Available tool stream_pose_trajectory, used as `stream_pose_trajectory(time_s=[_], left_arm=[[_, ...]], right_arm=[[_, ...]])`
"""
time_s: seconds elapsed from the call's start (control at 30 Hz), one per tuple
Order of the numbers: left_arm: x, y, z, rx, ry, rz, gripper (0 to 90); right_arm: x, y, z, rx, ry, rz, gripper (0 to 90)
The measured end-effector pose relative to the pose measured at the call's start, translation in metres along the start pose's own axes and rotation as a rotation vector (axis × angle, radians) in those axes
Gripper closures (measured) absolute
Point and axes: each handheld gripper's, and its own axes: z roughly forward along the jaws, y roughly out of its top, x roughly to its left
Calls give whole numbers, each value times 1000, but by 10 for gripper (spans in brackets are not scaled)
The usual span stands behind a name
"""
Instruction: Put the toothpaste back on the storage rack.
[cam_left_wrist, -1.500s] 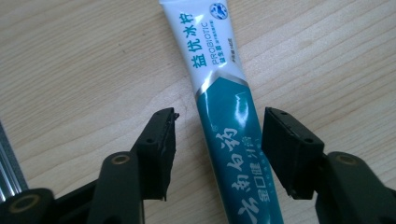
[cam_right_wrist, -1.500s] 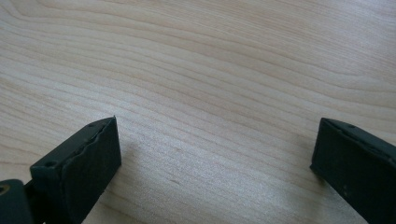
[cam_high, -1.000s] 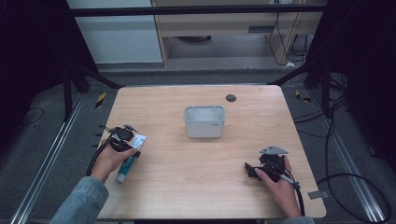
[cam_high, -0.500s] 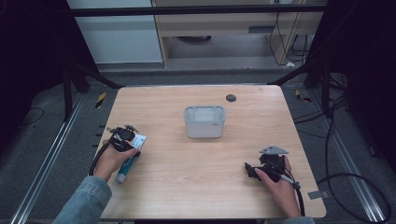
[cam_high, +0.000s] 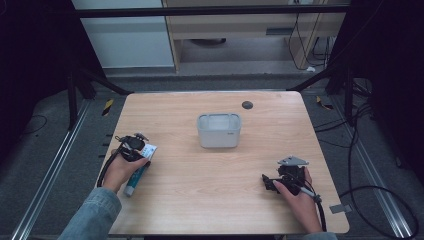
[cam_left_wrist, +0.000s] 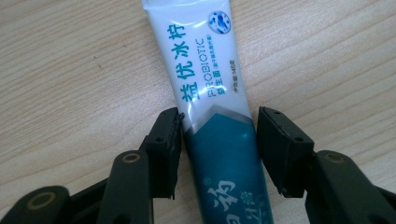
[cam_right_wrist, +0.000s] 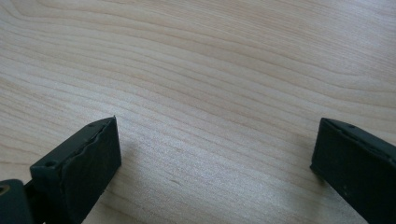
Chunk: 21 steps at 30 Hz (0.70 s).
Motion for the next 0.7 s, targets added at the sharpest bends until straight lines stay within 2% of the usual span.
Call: stream_pose_trajectory(time_s=[0.27,0.47,0.7], left_arm=[[1,1,1,12,-11,0,533],[2,3,2,19,-27,0,586],[0,2,2,-3,-21,-9,627]], right_arm=[[0,0,0,0,0,0,16],[0,0,0,-1,0,-1,16],[0,0,0,0,0,0,16]])
